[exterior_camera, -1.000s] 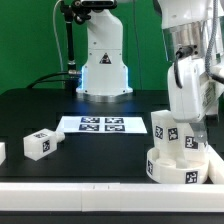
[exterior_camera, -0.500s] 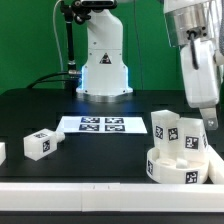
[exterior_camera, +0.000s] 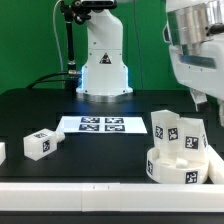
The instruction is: Assemble stool
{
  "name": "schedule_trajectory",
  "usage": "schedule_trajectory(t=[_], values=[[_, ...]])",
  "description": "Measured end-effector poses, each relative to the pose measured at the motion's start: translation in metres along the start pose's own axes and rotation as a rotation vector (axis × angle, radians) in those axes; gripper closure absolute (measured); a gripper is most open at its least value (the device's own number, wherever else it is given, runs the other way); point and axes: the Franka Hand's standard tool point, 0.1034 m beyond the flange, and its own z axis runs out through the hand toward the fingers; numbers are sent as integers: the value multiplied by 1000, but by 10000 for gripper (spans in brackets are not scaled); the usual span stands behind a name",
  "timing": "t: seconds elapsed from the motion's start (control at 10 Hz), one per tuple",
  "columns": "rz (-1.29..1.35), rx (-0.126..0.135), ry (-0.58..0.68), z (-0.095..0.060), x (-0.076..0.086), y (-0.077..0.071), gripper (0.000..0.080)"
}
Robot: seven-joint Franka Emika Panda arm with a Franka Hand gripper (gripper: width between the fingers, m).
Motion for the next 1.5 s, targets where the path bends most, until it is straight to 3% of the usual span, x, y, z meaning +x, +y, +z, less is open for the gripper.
schedule_trajectory(t=[0.2, 0.6, 0.8, 1.0, 1.1, 1.2, 1.5], values=[[-178, -20, -1, -5, -1, -6, 150], [-420, -24, 4, -4, 0, -5, 150], [-723, -86, 51, -5, 3, -3, 150], [-937, -111, 70, -8, 4, -5, 150], [-1022, -117, 72, -9, 5, -6, 150], [-1033, -103, 78, -9, 9, -8, 150], [-1213, -118, 76, -9, 12, -7, 150]])
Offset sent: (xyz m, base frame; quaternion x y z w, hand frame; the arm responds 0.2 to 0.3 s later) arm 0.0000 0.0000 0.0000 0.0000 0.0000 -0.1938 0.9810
